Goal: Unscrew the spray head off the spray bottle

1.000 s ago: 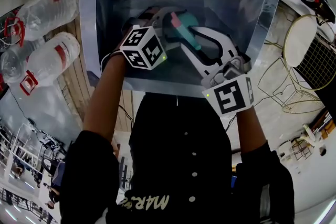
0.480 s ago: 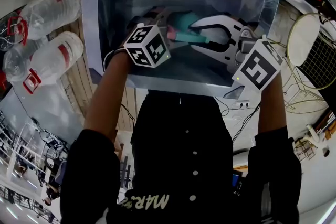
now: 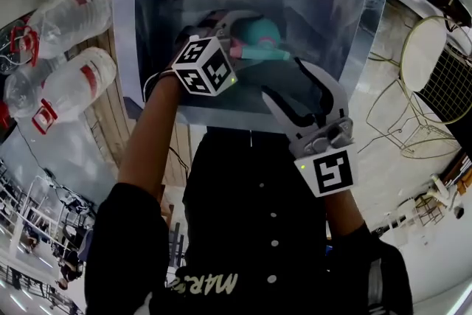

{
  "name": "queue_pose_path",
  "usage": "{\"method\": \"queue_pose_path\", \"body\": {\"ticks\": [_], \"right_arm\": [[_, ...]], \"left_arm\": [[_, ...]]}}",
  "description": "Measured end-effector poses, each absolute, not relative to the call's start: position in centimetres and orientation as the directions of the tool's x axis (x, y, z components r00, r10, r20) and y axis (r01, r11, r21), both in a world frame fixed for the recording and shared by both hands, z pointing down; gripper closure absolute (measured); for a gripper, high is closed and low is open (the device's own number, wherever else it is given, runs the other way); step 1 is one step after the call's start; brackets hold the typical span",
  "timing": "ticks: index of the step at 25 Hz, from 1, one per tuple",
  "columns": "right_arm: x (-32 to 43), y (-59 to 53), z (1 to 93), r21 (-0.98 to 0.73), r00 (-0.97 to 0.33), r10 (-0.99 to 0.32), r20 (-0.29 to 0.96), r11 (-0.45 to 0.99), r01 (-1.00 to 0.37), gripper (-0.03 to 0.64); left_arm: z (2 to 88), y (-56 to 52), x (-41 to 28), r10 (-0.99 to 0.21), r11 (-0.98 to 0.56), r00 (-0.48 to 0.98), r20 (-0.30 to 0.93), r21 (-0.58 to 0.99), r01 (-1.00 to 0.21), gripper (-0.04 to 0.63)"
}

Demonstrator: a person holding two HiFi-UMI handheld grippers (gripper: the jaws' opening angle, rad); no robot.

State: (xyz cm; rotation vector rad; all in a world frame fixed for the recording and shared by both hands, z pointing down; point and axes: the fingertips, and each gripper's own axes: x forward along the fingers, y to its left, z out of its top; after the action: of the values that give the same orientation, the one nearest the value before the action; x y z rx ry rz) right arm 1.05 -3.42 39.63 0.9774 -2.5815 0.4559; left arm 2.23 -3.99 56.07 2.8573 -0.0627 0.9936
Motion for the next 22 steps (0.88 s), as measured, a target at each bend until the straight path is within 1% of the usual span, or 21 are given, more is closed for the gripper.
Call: {"method": "queue_pose_path", "body": {"ticks": [2, 4, 5, 14, 22], "right_arm": [[-0.4, -1.4, 40.6, -0.191, -0.697, -0.545, 0.466, 0.708, -0.680, 0.345], [-1.6, -0.3, 41.7, -0.186, -0.696, -0.497, 0.518, 0.729, -0.659, 0.334], [-2.0, -0.4, 42.1, -0.179, -0.689, -0.494, 0.531, 0.729, -0.661, 0.325], [-2.3, -2.5, 43.3, -0.118, -0.607, -0.543, 0.580, 0.682, -0.722, 0.308], [-2.2, -3.5, 43.5, -0.098, -0.577, -0.584, 0.571, 0.649, -0.754, 0.288]], "left_arm": [[56.1, -4.0, 2.2, -0.004, -0.992, 0.786, 0.618, 0.096, -0.081, 0.206], [56.1, -4.1, 2.4, -0.008, -0.992, 0.790, 0.613, 0.096, -0.084, 0.206], [56.1, -4.1, 2.4, -0.009, -0.992, 0.792, 0.611, 0.095, -0.085, 0.206], [55.9, -4.3, 2.5, -0.047, -0.988, 0.824, 0.564, 0.093, -0.120, 0.206], [56.0, -4.4, 2.6, -0.057, -0.988, 0.825, 0.562, 0.089, -0.129, 0.206]]}}
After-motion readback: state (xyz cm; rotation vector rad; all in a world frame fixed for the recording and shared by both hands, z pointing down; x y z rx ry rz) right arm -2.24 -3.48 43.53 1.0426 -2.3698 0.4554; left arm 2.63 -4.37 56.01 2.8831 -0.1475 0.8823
